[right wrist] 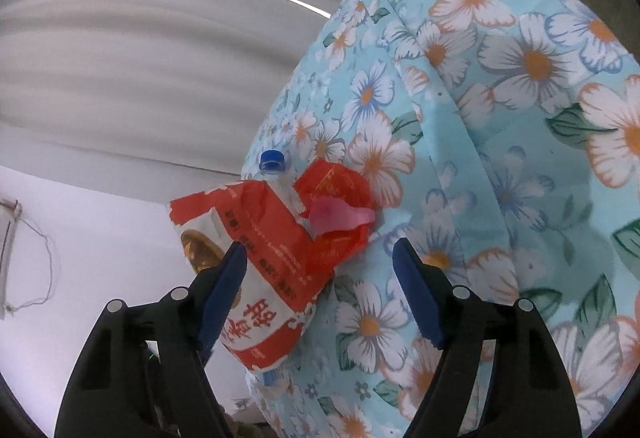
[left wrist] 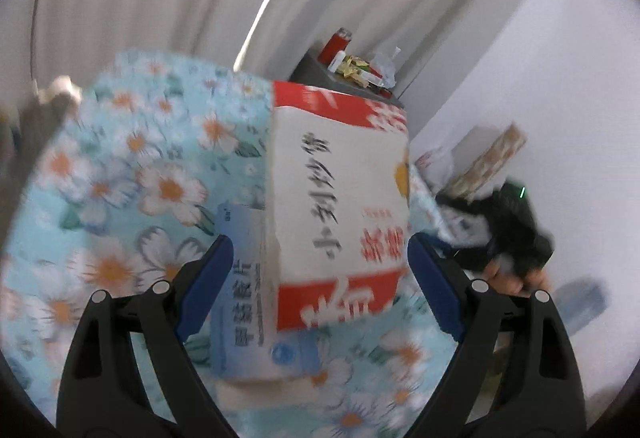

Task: Collect trash
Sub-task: 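Grasp the red-printed snack bag with right tool while left tool grasps the white-red snack bag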

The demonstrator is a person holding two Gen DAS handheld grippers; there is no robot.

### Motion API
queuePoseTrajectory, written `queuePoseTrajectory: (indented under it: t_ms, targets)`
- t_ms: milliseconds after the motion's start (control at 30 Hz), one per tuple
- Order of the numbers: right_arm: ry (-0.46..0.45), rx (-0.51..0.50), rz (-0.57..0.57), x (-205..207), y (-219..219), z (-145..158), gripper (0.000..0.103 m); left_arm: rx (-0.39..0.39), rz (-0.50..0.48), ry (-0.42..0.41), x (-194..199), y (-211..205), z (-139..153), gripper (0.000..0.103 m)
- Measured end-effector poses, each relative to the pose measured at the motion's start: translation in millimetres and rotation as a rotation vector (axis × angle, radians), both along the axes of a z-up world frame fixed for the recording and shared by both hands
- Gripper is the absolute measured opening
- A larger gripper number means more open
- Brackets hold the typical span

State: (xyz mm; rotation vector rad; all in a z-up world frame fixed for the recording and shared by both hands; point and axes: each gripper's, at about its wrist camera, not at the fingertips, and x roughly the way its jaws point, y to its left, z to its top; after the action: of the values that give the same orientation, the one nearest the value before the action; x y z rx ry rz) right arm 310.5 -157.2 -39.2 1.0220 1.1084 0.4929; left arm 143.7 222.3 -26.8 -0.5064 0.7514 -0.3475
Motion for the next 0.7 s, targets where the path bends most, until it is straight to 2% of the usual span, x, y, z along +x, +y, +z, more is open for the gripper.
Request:
queuePoseTrajectory:
  t_ms: [100, 267, 533, 700]
  targets:
    - [0.02, 0.023, 0.005, 7, 2, -8, 0.071, -0.101, -0.016, 0.038, 17, 9, -7, 0.083]
    - [0.066, 0.05, 0.011, 17, 8, -25, 0.065, -0.165, -0.057, 0.07, 27, 7, -16, 0.064]
    - [0.093, 0.061, 0.013, 24, 14, -36, 0.048, -0.201, -0.101, 0.09, 26, -1, -23, 0.037]
    - [0.108, 0.078, -0.003, 22, 14, -45, 0.028, -0.219, -0.121, 0.076, 21, -5, -22, 0.022]
